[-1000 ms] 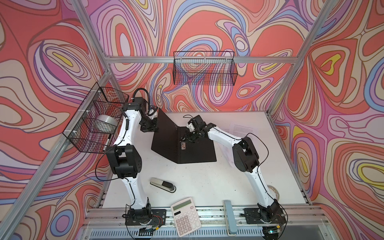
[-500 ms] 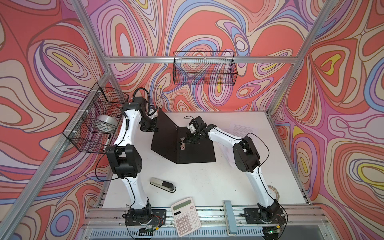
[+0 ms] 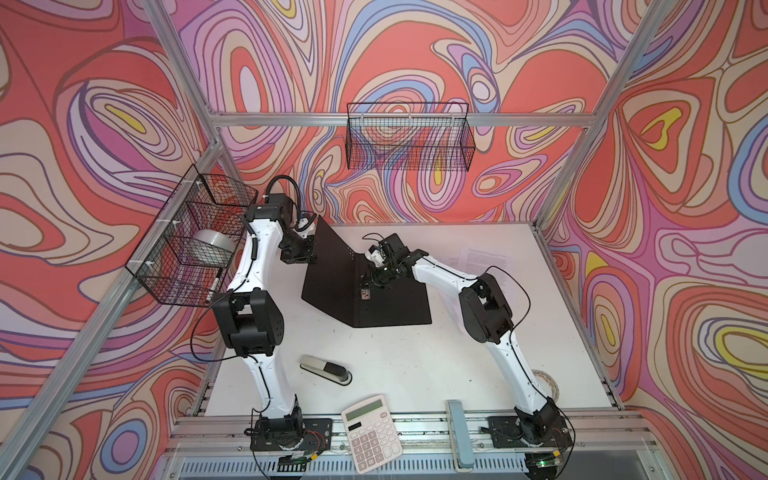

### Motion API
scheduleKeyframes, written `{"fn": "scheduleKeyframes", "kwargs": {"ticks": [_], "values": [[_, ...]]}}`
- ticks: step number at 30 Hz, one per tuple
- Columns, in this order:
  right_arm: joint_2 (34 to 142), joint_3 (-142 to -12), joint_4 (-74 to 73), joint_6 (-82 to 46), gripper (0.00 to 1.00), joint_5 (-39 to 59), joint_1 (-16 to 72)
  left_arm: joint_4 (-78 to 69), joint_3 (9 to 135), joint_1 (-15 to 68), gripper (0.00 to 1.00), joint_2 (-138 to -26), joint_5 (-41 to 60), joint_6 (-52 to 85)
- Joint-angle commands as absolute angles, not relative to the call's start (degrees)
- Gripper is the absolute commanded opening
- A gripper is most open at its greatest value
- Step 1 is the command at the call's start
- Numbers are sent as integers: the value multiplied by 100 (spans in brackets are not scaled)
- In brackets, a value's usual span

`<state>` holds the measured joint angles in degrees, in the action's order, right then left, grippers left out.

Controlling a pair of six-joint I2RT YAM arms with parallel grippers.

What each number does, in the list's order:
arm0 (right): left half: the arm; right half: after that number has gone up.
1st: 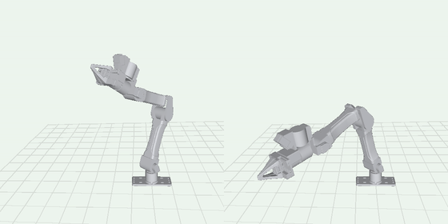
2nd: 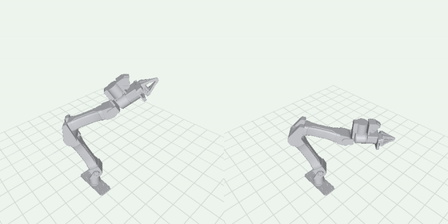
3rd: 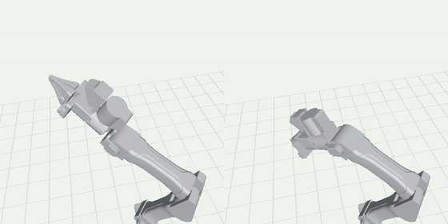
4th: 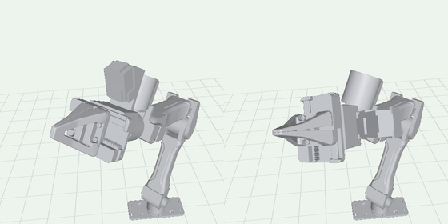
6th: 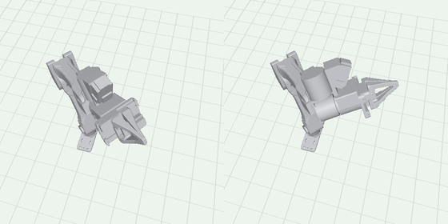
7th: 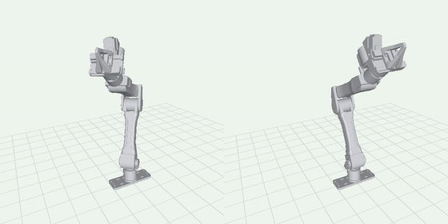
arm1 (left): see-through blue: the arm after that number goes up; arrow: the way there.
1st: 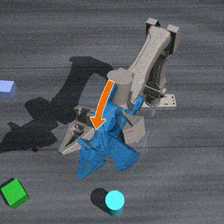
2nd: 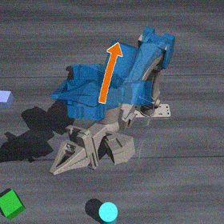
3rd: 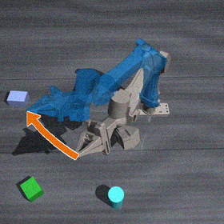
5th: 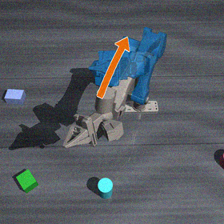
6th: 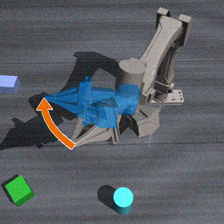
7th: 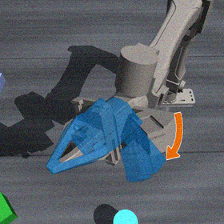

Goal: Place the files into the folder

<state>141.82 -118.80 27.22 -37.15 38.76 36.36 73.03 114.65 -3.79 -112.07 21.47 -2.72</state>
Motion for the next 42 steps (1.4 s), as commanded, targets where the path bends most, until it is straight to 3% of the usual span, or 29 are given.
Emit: {"fn": "scheduleKeyframes", "kwargs": {"ticks": [1,16,26,33,38,42], "values": [[14502,-12217,2552,-3830,12,4183,3647,7615,11575,-378,0,-11285,2094,-478],[15325,-13366,2083,-4055,13,4263,3251,7664,11479,-368,0,-11184,2158,-527],[15770,-14036,1479,-4670,23,4420,2936,7690,11452,-369,0,-11151,2038,-571],[15386,-13878,1327,-4625,29,4271,2915,7595,11444,-370,0,-11169,1861,-580],[14614,-12910,1438,-4315,30,3783,2900,7484,11364,-378,0,-11197,1662,-628],[13823,-11953,1699,-3944,32,3394,2900,7371,11305,-382,11,-11099,1496,-682]]}}
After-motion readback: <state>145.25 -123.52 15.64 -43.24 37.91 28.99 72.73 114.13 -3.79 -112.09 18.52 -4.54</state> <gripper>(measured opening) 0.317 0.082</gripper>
